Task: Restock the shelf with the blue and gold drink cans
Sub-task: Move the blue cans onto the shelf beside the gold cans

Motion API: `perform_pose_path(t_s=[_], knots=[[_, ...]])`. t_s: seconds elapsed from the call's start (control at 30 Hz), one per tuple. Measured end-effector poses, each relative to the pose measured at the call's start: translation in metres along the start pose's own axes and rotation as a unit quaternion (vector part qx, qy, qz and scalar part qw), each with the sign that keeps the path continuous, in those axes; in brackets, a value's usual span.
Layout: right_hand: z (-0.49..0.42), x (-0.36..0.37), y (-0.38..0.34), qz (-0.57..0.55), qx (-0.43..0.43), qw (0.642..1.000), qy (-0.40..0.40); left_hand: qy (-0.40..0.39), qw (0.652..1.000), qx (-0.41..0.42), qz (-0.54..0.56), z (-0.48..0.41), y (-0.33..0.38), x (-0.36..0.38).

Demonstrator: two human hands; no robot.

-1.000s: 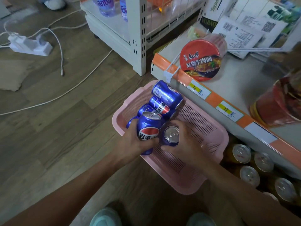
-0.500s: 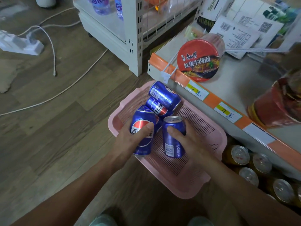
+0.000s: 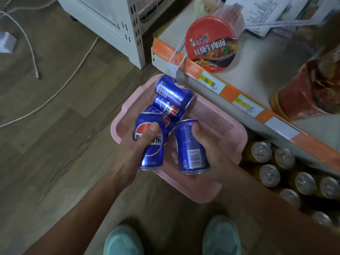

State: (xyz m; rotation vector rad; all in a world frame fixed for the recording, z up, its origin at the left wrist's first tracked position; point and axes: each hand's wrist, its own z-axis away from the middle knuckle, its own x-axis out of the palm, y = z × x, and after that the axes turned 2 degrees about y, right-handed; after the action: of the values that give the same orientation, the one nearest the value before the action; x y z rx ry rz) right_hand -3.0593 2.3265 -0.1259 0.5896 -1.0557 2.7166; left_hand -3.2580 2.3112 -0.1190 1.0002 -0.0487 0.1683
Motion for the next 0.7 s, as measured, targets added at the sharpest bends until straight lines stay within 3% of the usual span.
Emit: perform_pose_path(t_s=[0.2,0.37,0.57,0.7], knots=[[0.102,0.022,-0.053,-0.095,0.007,0.994,0.058,-0.018,0.996,-0.083,-0.012,0.072,0.059,0.025],[0.207,0.043,-0.11,-0.107,0.04,0.989,0.098,-0.025,0.991,-0.13,-0.013,0.165,0.15,0.061],[0.346,0.071,-0.201,-0.144,-0.008,0.983,0.113,-0.037,0.987,-0.159,-0.013,0.259,0.268,0.124],[0.447,0.091,-0.26,-0.129,-0.057,0.973,0.183,-0.098,0.981,-0.163,-0.047,0.312,0.34,0.17]])
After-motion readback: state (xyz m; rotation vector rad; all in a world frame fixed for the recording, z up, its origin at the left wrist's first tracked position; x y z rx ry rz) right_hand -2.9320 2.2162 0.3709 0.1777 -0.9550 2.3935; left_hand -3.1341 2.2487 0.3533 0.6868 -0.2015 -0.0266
